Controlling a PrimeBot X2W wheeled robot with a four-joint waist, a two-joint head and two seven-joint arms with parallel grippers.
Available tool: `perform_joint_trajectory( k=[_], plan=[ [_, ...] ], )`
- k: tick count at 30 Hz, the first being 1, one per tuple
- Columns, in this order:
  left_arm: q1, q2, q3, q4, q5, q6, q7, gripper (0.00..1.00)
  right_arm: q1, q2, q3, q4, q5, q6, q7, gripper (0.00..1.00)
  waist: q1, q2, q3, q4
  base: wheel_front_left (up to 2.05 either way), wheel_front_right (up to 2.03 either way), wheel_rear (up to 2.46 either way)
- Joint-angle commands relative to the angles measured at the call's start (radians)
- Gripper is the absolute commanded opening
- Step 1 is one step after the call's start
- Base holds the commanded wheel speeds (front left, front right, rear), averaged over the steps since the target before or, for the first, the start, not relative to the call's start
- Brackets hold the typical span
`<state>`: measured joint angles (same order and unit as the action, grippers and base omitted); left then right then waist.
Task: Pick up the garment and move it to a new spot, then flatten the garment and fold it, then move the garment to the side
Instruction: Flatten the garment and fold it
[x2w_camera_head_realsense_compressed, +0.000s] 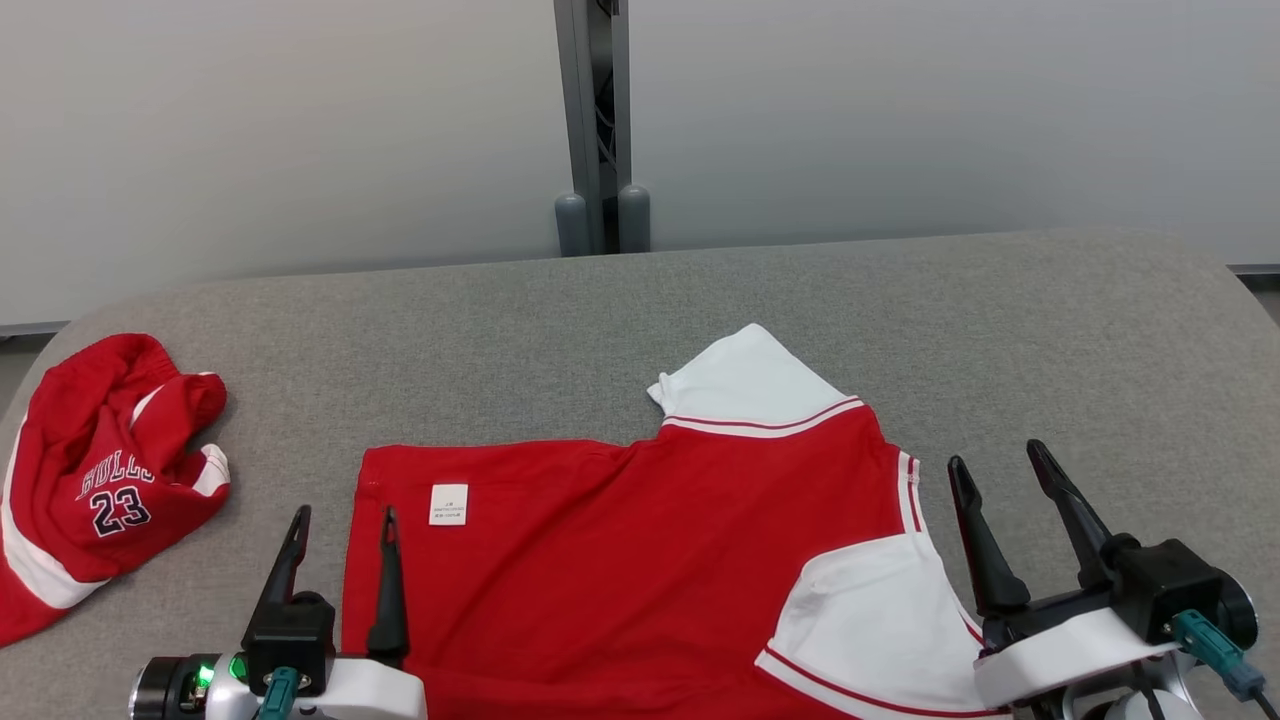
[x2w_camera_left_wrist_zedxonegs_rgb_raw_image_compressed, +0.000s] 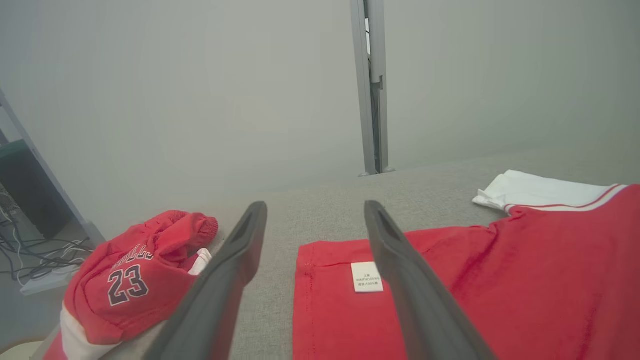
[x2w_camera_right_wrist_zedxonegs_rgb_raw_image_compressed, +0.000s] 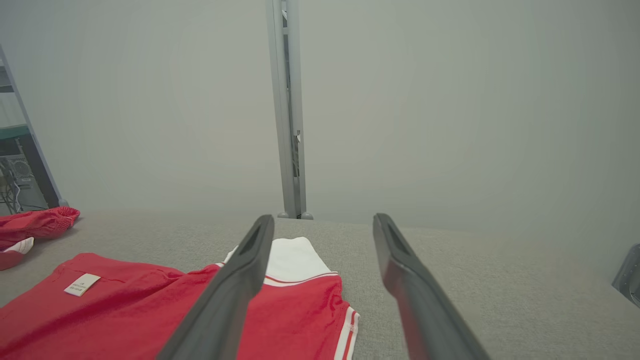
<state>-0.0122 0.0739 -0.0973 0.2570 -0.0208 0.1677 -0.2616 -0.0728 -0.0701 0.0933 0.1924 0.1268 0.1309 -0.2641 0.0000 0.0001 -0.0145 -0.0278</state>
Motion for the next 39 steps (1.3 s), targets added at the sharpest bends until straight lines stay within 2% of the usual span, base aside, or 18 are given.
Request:
perform_joint_trajectory(
  k=[1, 3, 8, 10, 12, 14, 16, 19, 24, 28, 31, 39],
  plan=[
    [-0.004, 0.004, -0.001, 0.008, 0.007, -0.014, -0.003, 1.00, 0.001, -0.001, 0.001, 0.003, 0.009, 0.000, -0.002, 1.00, 0.0000, -0.0001, 0.004, 0.001, 0.00, 0.00, 0.00],
    [-0.017, 0.016, -0.015, 0.027, 0.012, -0.038, -0.003, 1.00, -0.003, -0.001, 0.000, 0.006, 0.016, 0.000, -0.002, 1.00, 0.0000, -0.0001, 0.009, 0.002, 0.00, 0.00, 0.00],
    [-0.090, 0.085, -0.057, 0.127, 0.038, -0.116, -0.003, 1.00, -0.017, -0.003, -0.006, 0.012, 0.030, 0.000, -0.002, 1.00, 0.0000, -0.0001, 0.030, 0.001, 0.00, 0.00, 0.00],
    [-0.138, 0.115, -0.060, 0.182, 0.028, -0.156, -0.003, 1.00, -0.027, -0.003, -0.009, 0.012, 0.032, 0.000, -0.002, 1.00, 0.0000, -0.0001, 0.046, -0.002, 0.00, 0.00, 0.00],
    [-0.200, 0.146, -0.072, 0.252, 0.018, -0.221, 0.005, 1.00, -0.038, -0.002, -0.008, 0.009, 0.035, 0.000, -0.001, 1.00, 0.0000, -0.0001, 0.065, -0.006, 0.00, 0.00, 0.00],
    [-0.283, 0.186, -0.106, 0.313, 0.021, -0.269, 0.053, 1.00, -0.046, -0.002, -0.005, 0.010, 0.041, 0.000, -0.001, 1.00, 0.0000, -0.0001, 0.086, -0.009, 0.00, 0.00, 0.00],
    [-0.361, 0.220, -0.141, 0.368, 0.000, -0.291, 0.118, 1.00, -0.060, -0.001, 0.001, 0.010, 0.042, 0.000, -0.002, 1.00, 0.0000, -0.0001, 0.109, -0.015, 0.00, 0.00, 0.00],
    [-0.462, 0.261, -0.245, 0.426, -0.085, -0.298, 0.206, 1.00, -0.082, 0.000, 0.017, 0.007, 0.047, 0.000, -0.001, 1.00, 0.0000, -0.0001, 0.146, -0.033, 0.00, 0.00, 0.00],
    [-0.597, 0.380, -0.479, 0.462, -0.316, -0.298, 0.331, 1.00, -0.127, 0.004, 0.036, 0.007, 0.060, 0.000, -0.002, 1.00, 0.0000, -0.0001, 0.206, -0.067, 0.00, 0.00, 0.00],
    [-0.677, 0.466, -0.627, 0.461, -0.469, -0.298, 0.406, 1.00, -0.154, 0.006, 0.048, 0.004, 0.066, 0.000, -0.002, 1.00, 0.0000, -0.0001, 0.247, -0.090, 0.00, 0.00, 0.00],
    [-0.725, 0.511, -0.714, 0.454, -0.573, -0.298, 0.458, 1.00, -0.169, 0.007, 0.050, 0.004, 0.069, 0.000, -0.001, 1.00, 0.0000, -0.0001, 0.269, -0.101, 0.00, 0.00, 0.00],
    [-0.803, 0.570, -0.855, 0.454, -0.726, -0.298, 0.500, 1.00, -0.187, 0.008, 0.054, 0.007, 0.074, 0.000, -0.002, 1.00, 0.0000, -0.0001, 0.297, -0.115, 0.00, 0.00, 0.00]
  ],
)
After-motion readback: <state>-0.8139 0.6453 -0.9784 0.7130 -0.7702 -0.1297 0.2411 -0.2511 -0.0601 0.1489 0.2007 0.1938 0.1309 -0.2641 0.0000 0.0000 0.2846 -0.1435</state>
